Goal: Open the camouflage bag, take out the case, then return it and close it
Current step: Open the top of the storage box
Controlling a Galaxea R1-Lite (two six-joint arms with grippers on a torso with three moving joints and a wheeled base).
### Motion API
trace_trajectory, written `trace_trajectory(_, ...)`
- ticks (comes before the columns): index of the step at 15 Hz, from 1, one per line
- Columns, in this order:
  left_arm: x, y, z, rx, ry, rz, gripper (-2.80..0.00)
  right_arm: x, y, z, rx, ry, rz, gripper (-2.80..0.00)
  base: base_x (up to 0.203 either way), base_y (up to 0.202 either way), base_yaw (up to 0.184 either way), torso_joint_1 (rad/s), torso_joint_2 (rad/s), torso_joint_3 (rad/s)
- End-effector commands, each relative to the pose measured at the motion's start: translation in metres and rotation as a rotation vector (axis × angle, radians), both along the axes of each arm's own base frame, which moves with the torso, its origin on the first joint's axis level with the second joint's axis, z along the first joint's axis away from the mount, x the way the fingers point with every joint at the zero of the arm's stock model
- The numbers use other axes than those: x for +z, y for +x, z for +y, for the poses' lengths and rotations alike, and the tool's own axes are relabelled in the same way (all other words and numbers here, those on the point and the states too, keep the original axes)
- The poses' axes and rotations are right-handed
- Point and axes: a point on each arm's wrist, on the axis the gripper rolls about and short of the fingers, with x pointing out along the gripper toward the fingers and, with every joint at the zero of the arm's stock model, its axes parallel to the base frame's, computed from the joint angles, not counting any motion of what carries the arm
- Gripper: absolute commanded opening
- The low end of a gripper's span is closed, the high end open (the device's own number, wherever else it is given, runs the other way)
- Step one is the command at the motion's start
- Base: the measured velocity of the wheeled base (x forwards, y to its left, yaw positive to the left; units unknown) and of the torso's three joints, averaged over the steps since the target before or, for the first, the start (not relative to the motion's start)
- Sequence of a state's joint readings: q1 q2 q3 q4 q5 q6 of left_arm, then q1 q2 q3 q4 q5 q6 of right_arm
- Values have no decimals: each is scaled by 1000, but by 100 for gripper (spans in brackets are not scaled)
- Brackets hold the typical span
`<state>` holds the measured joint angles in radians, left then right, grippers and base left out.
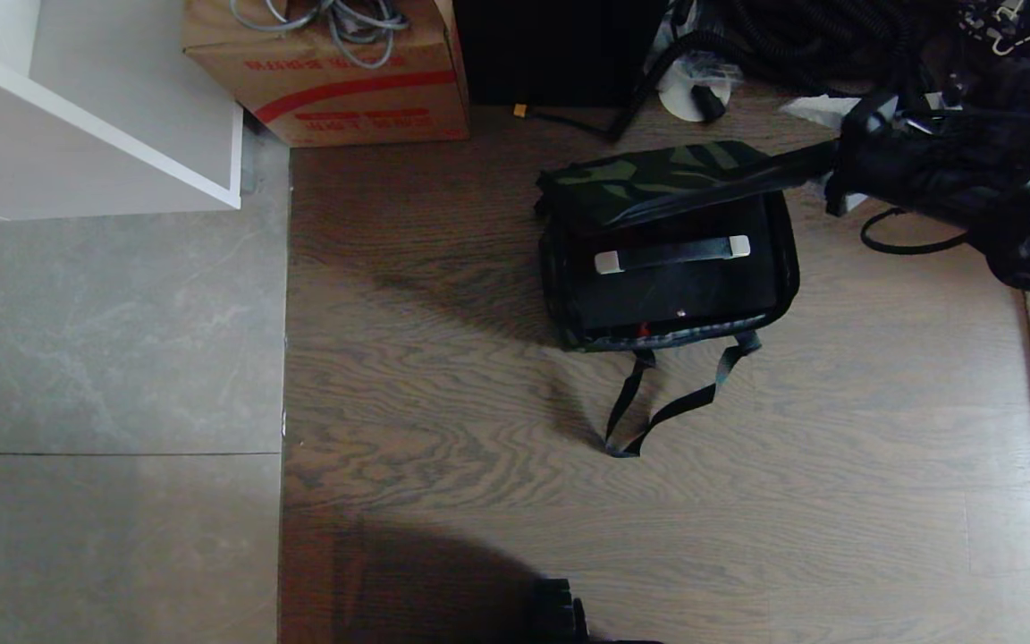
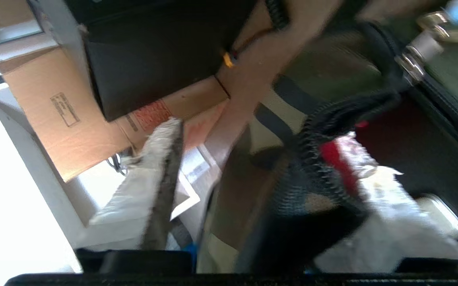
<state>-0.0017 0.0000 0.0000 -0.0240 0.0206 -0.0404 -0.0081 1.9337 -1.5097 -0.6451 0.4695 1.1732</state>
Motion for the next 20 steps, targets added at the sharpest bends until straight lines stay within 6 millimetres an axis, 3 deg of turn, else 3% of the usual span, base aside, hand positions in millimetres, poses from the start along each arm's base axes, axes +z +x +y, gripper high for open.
trace_trajectory(1, -3, 1, 0, 1, -1, 9, -280, 5, 10, 4, -10, 12, -30, 0, 0, 0, 0, 0, 0, 0)
trace_trajectory(5, -3, 1, 0, 1, -1, 9, -280, 23, 20, 9, -29, 24, -113, 0, 0, 0, 0, 0, 0, 0)
trace_trajectory(10, -3, 1, 0, 1, -1, 9, -280, 29, 35, 15, -56, 34, -171, 0, 0, 0, 0, 0, 0, 0)
trace_trajectory(13, -3, 1, 0, 1, -1, 9, -280, 43, 34, 15, -71, 32, -296, 0, 0, 0, 0, 0, 0, 0)
trace_trajectory(17, -3, 1, 0, 1, -1, 9, -280, 42, 35, 15, -75, 27, -327, 0, 0, 0, 0, 0, 0, 0)
trace_trajectory(20, -2, 1, 0, 1, -1, 8, -280, 27, 38, 17, -75, 15, -267, 0, 0, 0, 0, 0, 0, 0)
